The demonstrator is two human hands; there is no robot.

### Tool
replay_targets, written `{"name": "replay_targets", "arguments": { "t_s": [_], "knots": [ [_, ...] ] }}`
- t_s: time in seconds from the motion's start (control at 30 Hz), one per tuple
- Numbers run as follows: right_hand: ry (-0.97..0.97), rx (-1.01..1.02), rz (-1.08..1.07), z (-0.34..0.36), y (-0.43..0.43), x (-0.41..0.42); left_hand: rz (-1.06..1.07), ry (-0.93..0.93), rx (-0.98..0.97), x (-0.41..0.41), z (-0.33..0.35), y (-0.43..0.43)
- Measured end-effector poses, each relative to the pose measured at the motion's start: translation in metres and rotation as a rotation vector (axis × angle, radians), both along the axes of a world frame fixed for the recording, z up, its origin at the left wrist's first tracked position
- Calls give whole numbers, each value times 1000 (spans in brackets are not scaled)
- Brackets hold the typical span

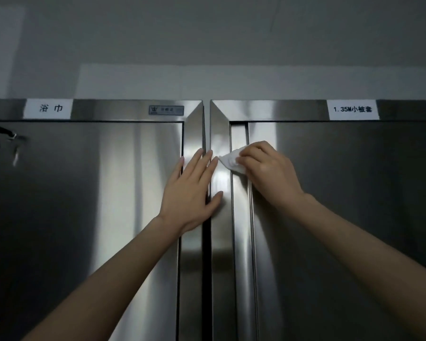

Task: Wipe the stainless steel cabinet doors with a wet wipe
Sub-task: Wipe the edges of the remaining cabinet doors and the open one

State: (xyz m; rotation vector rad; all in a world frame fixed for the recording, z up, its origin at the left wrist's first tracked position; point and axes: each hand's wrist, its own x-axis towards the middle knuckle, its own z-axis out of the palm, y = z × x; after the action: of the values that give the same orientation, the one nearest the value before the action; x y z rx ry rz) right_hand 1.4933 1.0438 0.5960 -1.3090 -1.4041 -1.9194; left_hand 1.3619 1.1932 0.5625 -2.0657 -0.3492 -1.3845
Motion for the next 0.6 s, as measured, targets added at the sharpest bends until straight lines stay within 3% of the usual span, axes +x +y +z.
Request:
{"name": "replay_targets", "arguments": {
  "t_s": [0.13, 0.27, 0.33, 0.47, 0.6],
  "knots": [
    [165, -1, 100, -2, 28, 11, -63, -39, 21, 20, 8, 7],
    [27, -39, -64, -1, 35, 27, -110, -94, 69, 28, 4, 16],
    [65, -58, -118, 16, 35, 30, -119, -98, 78, 29, 4, 19],
    [157, -37, -65, 48, 42, 24, -126, -101, 88, 31, 4, 22],
    [154, -23, -23, 26, 43, 22, -151, -113, 94, 30, 5, 22]
  ]
}}
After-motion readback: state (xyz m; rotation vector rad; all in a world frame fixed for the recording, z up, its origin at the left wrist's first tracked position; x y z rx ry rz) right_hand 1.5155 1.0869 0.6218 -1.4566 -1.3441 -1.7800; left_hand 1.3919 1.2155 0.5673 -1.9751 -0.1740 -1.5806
